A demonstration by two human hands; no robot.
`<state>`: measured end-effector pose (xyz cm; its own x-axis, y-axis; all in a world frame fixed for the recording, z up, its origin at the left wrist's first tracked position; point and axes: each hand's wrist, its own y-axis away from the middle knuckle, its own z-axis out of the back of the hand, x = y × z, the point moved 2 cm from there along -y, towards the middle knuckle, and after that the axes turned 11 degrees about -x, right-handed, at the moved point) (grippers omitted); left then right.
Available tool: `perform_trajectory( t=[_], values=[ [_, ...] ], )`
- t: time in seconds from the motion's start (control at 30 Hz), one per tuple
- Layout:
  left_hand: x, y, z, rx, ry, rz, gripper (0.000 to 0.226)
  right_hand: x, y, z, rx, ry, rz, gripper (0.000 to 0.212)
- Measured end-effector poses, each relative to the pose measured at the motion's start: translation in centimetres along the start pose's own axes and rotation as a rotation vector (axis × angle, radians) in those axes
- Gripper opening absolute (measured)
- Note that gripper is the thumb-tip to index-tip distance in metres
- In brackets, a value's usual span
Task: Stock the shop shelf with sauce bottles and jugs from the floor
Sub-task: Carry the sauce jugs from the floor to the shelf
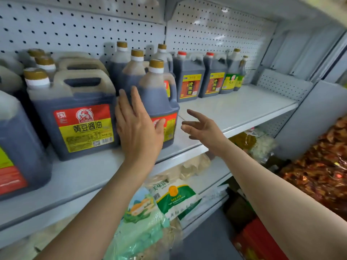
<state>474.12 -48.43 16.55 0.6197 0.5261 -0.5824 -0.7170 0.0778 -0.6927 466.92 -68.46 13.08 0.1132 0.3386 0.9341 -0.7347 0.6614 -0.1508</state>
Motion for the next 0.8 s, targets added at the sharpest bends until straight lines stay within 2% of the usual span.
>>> perform_trajectory(
  t=[0.07,0.13,0.23,0.33,0.43,0.53,0.63,0.8],
  values=[
    [-2.6,1.5,0.4,-0.108,0.100,-0.100,0.091,-0.9,2.0,3.0,-0.068,0.115,-0.034,0.074],
    [-5.4,2.9,-0.1,-0.049,0.242,-0.134,0.089,-1.6,4.6,6.8,-0.144,0.235,-0.064,0.073],
    [-9.5,5.9,-2.5,0.253,0.380,-0.099,0.088,-2.2,10.1,13.1,-0.242,0.378,-0.085,0.073],
    [-14.0,11.0,-4.9,0.605,0.389,-0.097,0.089,-3.2,16.8,19.2,-0.321,0.511,-0.118,0.075],
    [-18.8,17.9,-6.1,0.862,0.336,-0.220,0.090,-5.3,24.2,25.0,-0.412,0.720,-0.181,0.077],
    [-22.9,25.5,-6.3,1.110,0.279,-0.296,0.092,-8.1,32.4,29.8,-0.480,0.733,-0.375,0.078],
    [-26.3,32.7,-6.9,1.253,0.234,-0.354,0.098,-11.1,40.0,33.3,-0.522,0.720,-0.522,0.081],
    [-30.2,42.6,-5.8,1.378,0.261,-0.489,0.086,-15.7,50.3,36.6,-0.623,0.694,-0.656,0.085]
  ],
)
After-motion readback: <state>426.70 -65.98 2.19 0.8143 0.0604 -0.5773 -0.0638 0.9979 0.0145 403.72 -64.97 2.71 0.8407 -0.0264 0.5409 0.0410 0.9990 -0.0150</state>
